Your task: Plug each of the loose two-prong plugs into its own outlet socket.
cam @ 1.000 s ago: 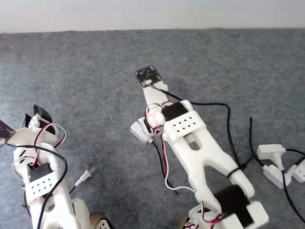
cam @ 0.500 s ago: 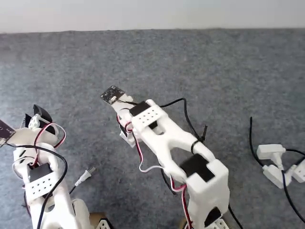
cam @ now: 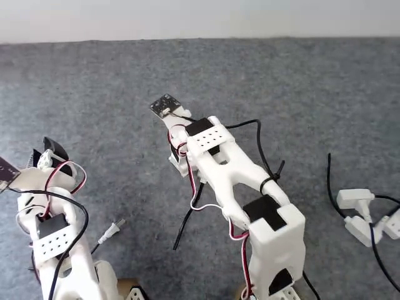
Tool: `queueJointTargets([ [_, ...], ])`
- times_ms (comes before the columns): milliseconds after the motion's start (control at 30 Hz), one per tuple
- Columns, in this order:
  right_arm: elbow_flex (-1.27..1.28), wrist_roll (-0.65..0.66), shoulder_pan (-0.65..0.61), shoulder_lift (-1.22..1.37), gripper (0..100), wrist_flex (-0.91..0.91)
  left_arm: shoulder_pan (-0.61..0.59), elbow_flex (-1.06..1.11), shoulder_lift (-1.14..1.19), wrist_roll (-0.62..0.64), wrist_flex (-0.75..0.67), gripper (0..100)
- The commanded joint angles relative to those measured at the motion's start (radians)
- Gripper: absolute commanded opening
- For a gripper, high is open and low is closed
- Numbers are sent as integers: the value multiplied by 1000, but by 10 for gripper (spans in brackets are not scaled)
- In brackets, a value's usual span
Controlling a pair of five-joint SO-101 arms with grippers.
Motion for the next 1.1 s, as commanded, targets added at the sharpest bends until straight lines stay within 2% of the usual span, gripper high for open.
queueJointTargets([
  [0,-31,0,8,-117,9,22,9,-24,-17,2,-25,122],
  [100,0,-54,12,-186,9,19,11,-24,-17,2,-25,122],
  [300,75,-333,64,-268,13,8,20,-24,-17,2,-25,123],
  [467,175,-439,91,-275,52,-62,20,-24,-17,2,-25,123],
  [600,184,-451,97,-277,131,-68,20,-24,-17,2,-25,123],
  [867,184,-453,116,-217,139,-110,20,-24,-17,2,-25,123],
  [1067,132,-451,119,-108,236,-113,20,-24,-17,2,-25,123],
])
